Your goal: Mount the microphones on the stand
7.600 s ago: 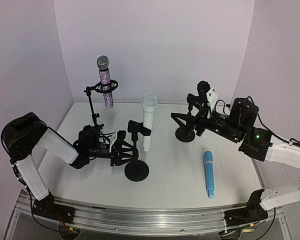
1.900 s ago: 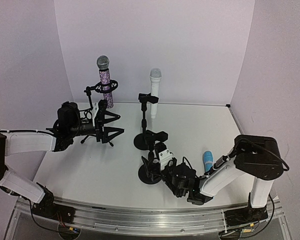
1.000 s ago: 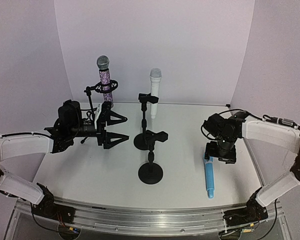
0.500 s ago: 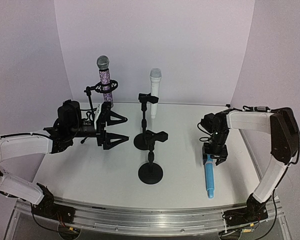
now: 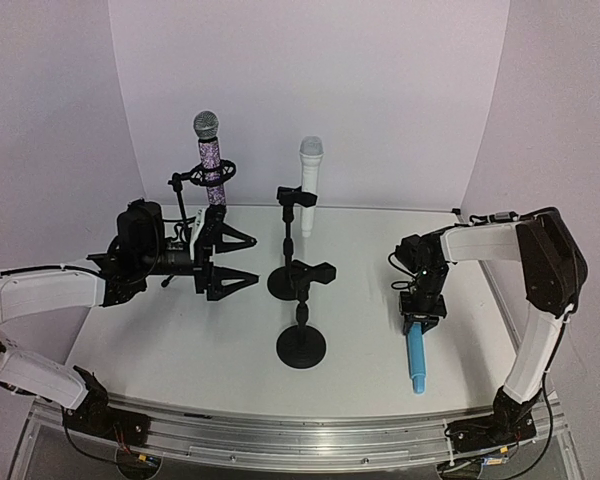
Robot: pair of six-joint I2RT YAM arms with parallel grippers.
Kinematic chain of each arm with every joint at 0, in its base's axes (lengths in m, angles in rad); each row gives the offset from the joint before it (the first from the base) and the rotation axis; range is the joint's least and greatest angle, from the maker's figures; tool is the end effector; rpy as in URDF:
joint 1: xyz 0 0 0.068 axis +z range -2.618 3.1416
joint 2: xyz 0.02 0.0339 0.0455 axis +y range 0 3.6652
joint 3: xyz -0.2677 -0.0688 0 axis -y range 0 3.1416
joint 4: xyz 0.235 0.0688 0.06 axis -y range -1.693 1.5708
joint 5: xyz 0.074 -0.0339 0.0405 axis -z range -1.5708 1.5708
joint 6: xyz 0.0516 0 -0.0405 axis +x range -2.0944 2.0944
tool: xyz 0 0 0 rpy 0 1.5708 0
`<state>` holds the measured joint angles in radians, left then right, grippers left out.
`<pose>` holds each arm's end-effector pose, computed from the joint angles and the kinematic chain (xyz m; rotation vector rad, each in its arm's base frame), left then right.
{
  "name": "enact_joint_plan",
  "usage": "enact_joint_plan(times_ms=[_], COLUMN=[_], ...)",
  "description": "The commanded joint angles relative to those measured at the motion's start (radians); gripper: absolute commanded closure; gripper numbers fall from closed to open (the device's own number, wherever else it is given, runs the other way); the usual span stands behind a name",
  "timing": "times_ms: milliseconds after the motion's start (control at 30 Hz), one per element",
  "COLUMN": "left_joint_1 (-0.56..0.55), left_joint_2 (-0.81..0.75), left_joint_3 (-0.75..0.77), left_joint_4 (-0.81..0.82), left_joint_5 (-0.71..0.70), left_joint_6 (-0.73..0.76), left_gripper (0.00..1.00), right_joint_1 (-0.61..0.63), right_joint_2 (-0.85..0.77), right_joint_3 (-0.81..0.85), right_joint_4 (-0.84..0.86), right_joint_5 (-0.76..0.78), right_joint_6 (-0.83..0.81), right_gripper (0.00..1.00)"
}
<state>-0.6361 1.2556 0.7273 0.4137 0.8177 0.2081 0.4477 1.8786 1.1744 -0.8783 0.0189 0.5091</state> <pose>0.2019 -0.1959 0.2889 1.2440 1.2309 -1.0003 0.2867 0.1366 0.1366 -0.0962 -3.1382 0.0348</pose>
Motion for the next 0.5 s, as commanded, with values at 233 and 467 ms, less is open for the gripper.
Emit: enact_joint_plan(times_ms=[233, 467], left_joint_1=[-0.1, -0.179], left_joint_2=[0.012, 0.111], left_joint_3=[0.084, 0.143], left_joint_4=[-0.041, -0.04], left_joint_5=[-0.085, -0.188], left_joint_6=[-0.025, 0.067], left_gripper=[0.09, 0.0], right_joint_1=[-0.008, 0.003], right_joint_2=[-0.042, -0.316], right_joint_3=[-0.015, 0.071], right_joint_4=[0.057, 0.095], right_joint_5=[0.007, 0.083], right_joint_6=[-0.042, -0.152], right_gripper=[1.0, 1.0])
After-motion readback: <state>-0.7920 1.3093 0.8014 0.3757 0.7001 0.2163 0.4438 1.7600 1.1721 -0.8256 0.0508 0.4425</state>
